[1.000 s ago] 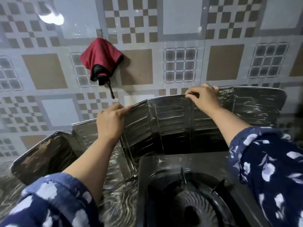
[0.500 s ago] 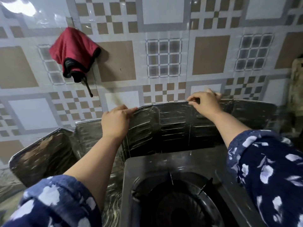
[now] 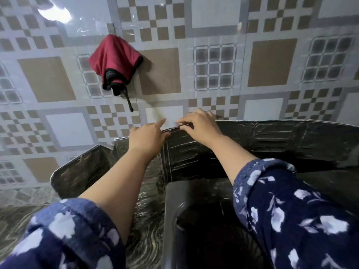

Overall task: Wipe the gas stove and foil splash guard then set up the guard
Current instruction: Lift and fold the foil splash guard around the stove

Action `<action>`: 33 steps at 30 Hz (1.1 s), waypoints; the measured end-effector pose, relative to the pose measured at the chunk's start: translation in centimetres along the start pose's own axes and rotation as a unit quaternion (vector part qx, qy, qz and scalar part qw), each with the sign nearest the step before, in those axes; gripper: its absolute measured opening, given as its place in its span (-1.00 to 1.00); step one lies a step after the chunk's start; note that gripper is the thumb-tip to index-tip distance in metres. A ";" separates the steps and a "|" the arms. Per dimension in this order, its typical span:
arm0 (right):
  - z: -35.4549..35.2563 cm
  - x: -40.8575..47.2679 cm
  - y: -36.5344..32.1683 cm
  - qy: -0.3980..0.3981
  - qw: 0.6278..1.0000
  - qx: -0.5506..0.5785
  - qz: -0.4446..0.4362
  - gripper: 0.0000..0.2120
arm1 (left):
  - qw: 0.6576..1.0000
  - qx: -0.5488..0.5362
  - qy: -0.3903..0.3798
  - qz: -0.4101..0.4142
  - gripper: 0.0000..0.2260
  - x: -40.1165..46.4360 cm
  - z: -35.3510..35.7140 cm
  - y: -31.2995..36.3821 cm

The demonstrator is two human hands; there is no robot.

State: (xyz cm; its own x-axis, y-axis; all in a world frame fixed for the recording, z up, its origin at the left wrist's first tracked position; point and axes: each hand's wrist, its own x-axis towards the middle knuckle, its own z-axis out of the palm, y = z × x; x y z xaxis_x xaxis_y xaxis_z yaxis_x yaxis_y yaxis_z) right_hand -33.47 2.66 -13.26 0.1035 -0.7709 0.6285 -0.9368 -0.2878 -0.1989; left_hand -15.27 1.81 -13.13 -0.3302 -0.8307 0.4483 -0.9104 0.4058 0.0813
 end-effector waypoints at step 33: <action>-1.1 1.9 -1.4 -0.091 0.986 -0.009 0.140 -0.76 | 0.966 -0.154 -0.163 -0.125 -0.61 0.0 -4.6 0.1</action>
State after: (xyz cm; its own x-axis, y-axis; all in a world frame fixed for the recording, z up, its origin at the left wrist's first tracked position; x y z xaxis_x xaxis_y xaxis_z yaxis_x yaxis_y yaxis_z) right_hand -32.30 2.27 -10.94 -0.1031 -0.9081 0.4059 -0.9431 -0.0404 -0.3300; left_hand -14.27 3.61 -9.05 -0.2155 -0.9732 0.0797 -0.8710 0.2285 0.4349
